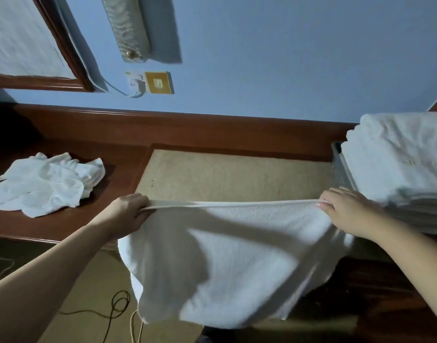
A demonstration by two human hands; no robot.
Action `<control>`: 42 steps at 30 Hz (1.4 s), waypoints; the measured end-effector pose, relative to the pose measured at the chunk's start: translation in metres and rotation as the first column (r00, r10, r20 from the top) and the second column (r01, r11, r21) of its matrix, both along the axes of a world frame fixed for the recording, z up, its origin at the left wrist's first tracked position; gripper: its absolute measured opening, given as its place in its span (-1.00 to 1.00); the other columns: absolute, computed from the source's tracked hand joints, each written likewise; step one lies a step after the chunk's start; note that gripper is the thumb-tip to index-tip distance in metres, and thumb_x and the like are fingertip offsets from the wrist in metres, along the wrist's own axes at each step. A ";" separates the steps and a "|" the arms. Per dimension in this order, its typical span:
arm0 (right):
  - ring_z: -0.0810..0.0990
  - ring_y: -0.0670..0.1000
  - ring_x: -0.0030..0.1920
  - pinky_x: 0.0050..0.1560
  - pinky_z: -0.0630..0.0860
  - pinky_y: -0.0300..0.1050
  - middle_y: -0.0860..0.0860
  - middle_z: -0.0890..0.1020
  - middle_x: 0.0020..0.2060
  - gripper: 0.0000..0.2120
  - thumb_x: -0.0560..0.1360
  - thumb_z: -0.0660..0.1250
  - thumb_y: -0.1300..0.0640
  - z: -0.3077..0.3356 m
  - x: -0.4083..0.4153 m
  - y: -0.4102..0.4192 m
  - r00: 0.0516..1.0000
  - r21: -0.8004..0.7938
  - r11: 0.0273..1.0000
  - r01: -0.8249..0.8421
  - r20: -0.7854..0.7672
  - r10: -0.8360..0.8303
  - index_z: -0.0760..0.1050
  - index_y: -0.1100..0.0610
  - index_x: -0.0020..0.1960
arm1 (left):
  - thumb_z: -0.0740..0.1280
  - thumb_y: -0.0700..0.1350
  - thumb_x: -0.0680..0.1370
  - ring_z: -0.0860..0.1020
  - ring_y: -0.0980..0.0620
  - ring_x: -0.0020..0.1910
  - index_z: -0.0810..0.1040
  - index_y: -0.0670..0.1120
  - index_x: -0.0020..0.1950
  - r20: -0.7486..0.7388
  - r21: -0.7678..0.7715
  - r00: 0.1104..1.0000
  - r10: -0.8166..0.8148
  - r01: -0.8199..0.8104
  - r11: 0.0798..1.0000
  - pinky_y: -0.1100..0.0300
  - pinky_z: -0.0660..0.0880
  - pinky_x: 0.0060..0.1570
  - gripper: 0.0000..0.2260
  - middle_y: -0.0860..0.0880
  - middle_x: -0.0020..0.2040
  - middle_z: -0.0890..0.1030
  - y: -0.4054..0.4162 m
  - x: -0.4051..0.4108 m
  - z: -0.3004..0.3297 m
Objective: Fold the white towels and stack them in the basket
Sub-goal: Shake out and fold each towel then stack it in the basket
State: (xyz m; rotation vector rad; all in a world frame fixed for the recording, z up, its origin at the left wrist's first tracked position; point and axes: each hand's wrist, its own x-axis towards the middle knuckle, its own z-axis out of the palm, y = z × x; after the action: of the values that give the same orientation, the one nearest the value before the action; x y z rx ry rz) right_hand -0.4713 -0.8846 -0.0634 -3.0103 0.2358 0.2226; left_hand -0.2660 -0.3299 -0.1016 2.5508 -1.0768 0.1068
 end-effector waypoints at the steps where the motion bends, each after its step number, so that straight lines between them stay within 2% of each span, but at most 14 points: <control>1: 0.46 -0.01 0.01 0.04 0.42 0.03 -0.16 0.48 -0.13 -0.79 0.70 0.16 -0.06 -0.006 0.012 -0.007 1.000 0.001 1.000 0.017 -0.014 -0.017 0.40 -0.12 -0.11 | 0.29 0.10 0.59 0.50 0.04 -0.31 0.56 -0.04 -0.13 -0.013 0.027 1.000 -0.014 0.015 1.000 0.12 0.50 -0.27 -0.76 0.12 -0.23 0.46 -0.005 0.019 -0.002; 4: 0.49 0.01 0.04 0.08 0.51 0.11 -0.16 0.48 -0.09 -0.81 0.65 0.10 -0.18 -0.028 0.062 -0.035 0.995 -0.016 0.996 0.092 -0.047 -0.092 0.32 -0.23 -0.13 | 0.39 -0.10 0.58 0.58 -0.03 -0.20 0.59 -0.01 0.00 -0.066 0.124 0.997 -0.031 0.039 0.991 0.00 0.58 -0.16 -0.98 0.08 -0.12 0.53 -0.030 0.095 -0.014; 7: 0.52 0.07 0.04 0.05 0.50 0.12 -0.08 0.52 -0.05 -0.78 0.67 0.13 -0.20 -0.036 0.116 -0.050 0.979 -0.038 0.990 0.135 -0.151 -0.139 0.32 -0.17 -0.12 | 0.38 -0.19 0.59 0.59 -0.10 -0.10 0.58 0.01 0.06 -0.151 0.200 0.988 0.019 0.012 0.980 -0.02 0.57 -0.04 -0.89 0.06 -0.06 0.52 -0.062 0.157 -0.023; 10: 0.52 0.05 -0.12 -0.07 0.47 0.10 -0.04 0.53 -0.18 -0.65 0.69 0.07 -0.24 -0.044 0.155 -0.058 0.965 -0.077 0.982 0.174 -0.187 -0.186 0.29 -0.06 -0.16 | 0.26 -0.15 0.66 0.54 -0.08 -0.01 0.55 0.04 0.15 -0.246 0.280 0.962 0.119 -0.047 0.959 0.03 0.49 0.04 -0.86 0.06 0.00 0.47 -0.094 0.200 -0.035; 14: 0.54 -0.04 -0.26 -0.16 0.47 0.02 -0.06 0.56 -0.27 -0.64 0.70 0.07 -0.25 -0.079 0.183 -0.068 0.936 -0.037 0.974 0.222 -0.272 -0.224 0.31 -0.04 -0.13 | 0.16 -0.04 0.72 0.54 -0.07 -0.10 0.46 0.12 0.17 -0.347 0.360 0.905 0.246 -0.114 0.926 0.05 0.48 -0.10 -0.89 0.02 -0.04 0.47 -0.116 0.225 -0.063; 17: 0.58 -0.09 -0.21 -0.06 0.56 -0.03 -0.07 0.59 -0.22 -0.67 0.71 0.05 -0.24 -0.118 0.184 -0.073 0.908 -0.003 0.981 0.196 -0.378 -0.182 0.34 -0.07 -0.09 | 0.22 0.02 0.71 0.58 0.02 -0.19 0.48 0.09 0.03 -0.407 0.419 0.869 0.282 -0.097 0.903 0.10 0.53 -0.21 -0.90 0.01 -0.12 0.59 -0.114 0.228 -0.091; 20: 0.54 -0.12 -0.20 -0.11 0.44 -0.07 -0.10 0.53 -0.22 -0.70 0.73 0.06 -0.14 -0.152 0.187 -0.084 0.893 -0.004 0.991 0.133 -0.433 -0.121 0.26 -0.08 -0.15 | 0.34 0.13 0.66 0.57 0.06 -0.26 0.51 0.03 -0.14 -0.450 0.481 0.850 0.273 -0.028 0.876 0.18 0.46 -0.29 -0.75 0.02 -0.23 0.60 -0.109 0.236 -0.113; 22: 0.54 -0.12 -0.20 -0.18 0.39 -0.11 -0.08 0.54 -0.22 -0.73 0.73 0.08 -0.10 -0.168 0.199 -0.091 0.890 0.008 0.993 0.114 -0.446 -0.099 0.27 -0.08 -0.13 | 0.40 0.19 0.61 0.58 0.09 -0.19 0.56 0.09 -0.15 -0.510 0.534 0.810 0.289 0.034 0.845 0.20 0.50 -0.20 -0.77 0.07 -0.17 0.62 -0.109 0.246 -0.123; 25: 0.63 -0.10 -0.03 -0.09 0.44 -0.25 -0.09 0.62 -0.08 -0.80 0.75 0.13 -0.09 -0.180 0.218 -0.099 0.896 0.029 0.988 0.154 -0.425 -0.127 0.43 -0.03 0.04 | 0.41 0.17 0.60 0.58 0.08 0.15 0.65 0.19 0.26 -0.559 0.617 0.770 0.308 0.139 0.775 0.09 0.52 0.23 -0.75 0.12 0.13 0.61 -0.117 0.253 -0.132; 27: 0.66 -0.02 0.09 0.06 0.49 -0.16 -0.01 0.67 0.05 -0.75 0.74 0.16 -0.09 -0.188 0.228 -0.099 0.897 0.021 0.983 0.181 -0.414 -0.156 0.51 0.05 0.18 | 0.35 0.12 0.64 0.53 0.01 0.27 0.55 0.20 0.43 -0.544 0.679 0.787 0.291 0.209 0.704 0.05 0.45 0.32 -0.66 0.07 0.20 0.53 -0.123 0.250 -0.134; 30: 0.60 -0.12 -0.18 -0.10 0.46 -0.15 -0.08 0.59 -0.20 -0.74 0.73 0.16 -0.09 -0.199 0.229 -0.094 0.899 -0.066 0.984 0.163 -0.401 -0.176 0.43 -0.03 -0.08 | 0.28 0.15 0.66 0.50 -0.08 0.31 0.49 0.13 0.49 -0.448 0.754 0.862 0.236 0.223 0.618 0.05 0.46 0.27 -0.60 -0.05 0.29 0.53 -0.129 0.246 -0.137; 33: 0.51 -0.12 -0.22 0.01 0.49 0.00 -0.11 0.49 -0.26 -0.72 0.72 0.08 -0.12 -0.205 0.228 -0.091 0.898 -0.166 0.977 0.134 -0.396 -0.190 0.34 -0.06 -0.12 | 0.23 0.25 0.65 0.48 -0.08 0.28 0.47 0.07 0.50 -0.341 0.802 0.920 0.193 0.178 0.570 0.01 0.47 0.22 -0.52 -0.04 0.32 0.53 -0.129 0.243 -0.138; 39: 0.51 -0.10 -0.24 -0.01 0.56 0.04 -0.11 0.50 -0.27 -0.76 0.71 0.11 -0.09 -0.216 0.221 -0.095 0.896 -0.196 0.967 0.165 -0.379 -0.230 0.37 -0.05 -0.10 | 0.26 0.20 0.65 0.40 -0.04 0.40 0.43 0.12 0.55 -0.202 0.742 0.973 0.115 0.075 0.666 -0.04 0.38 0.35 -0.53 0.04 0.44 0.44 -0.134 0.254 -0.135; 42: 0.50 -0.11 -0.25 -0.03 0.56 0.03 -0.12 0.48 -0.29 -0.76 0.70 0.13 -0.08 -0.217 0.220 -0.097 0.904 -0.217 0.964 0.151 -0.365 -0.224 0.35 -0.07 -0.13 | 0.38 0.17 0.60 0.45 -0.01 0.32 0.54 0.10 0.44 -0.108 0.669 0.988 0.108 -0.008 0.743 0.00 0.42 0.27 -0.57 0.08 0.34 0.51 -0.127 0.257 -0.136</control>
State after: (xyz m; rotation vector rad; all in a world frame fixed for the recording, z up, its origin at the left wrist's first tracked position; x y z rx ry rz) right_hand -0.2516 -0.9819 -0.2808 -3.0634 0.6121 0.8216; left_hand -0.0090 -0.4571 -0.2374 3.1564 -1.1216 -0.5433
